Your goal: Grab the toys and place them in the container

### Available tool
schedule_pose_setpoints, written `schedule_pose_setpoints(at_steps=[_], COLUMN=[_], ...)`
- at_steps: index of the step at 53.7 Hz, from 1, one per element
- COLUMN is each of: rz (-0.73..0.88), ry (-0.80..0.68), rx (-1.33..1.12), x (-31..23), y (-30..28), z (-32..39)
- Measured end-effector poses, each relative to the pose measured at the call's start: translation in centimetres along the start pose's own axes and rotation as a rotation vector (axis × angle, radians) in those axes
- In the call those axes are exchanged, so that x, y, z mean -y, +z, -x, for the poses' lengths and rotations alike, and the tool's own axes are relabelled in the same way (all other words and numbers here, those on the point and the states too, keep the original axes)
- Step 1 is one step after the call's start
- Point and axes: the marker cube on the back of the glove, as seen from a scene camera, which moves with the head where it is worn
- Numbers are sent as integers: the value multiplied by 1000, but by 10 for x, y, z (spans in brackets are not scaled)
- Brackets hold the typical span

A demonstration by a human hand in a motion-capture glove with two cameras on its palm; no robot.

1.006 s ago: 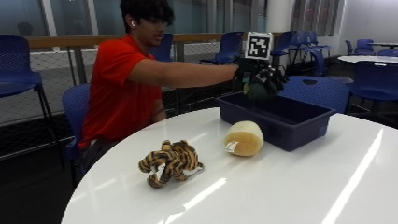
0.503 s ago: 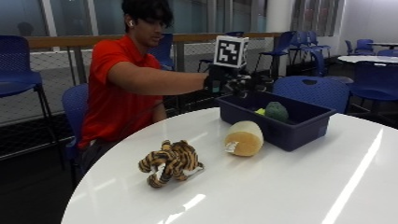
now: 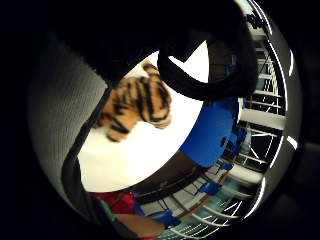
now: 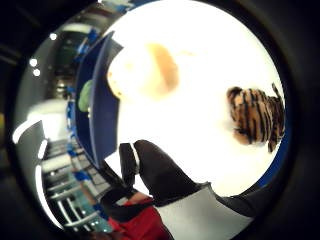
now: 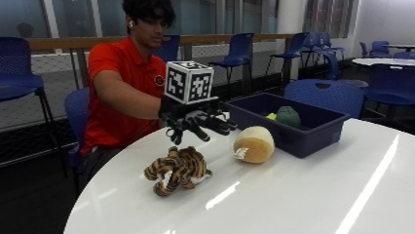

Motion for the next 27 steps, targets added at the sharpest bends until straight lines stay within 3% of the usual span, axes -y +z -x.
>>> schedule_pose_setpoints(at_steps=[11, 27], rz=[57, 96], ry=[185, 202], rx=[-15, 40], x=[-4, -6], y=[28, 49], z=[-49, -68])
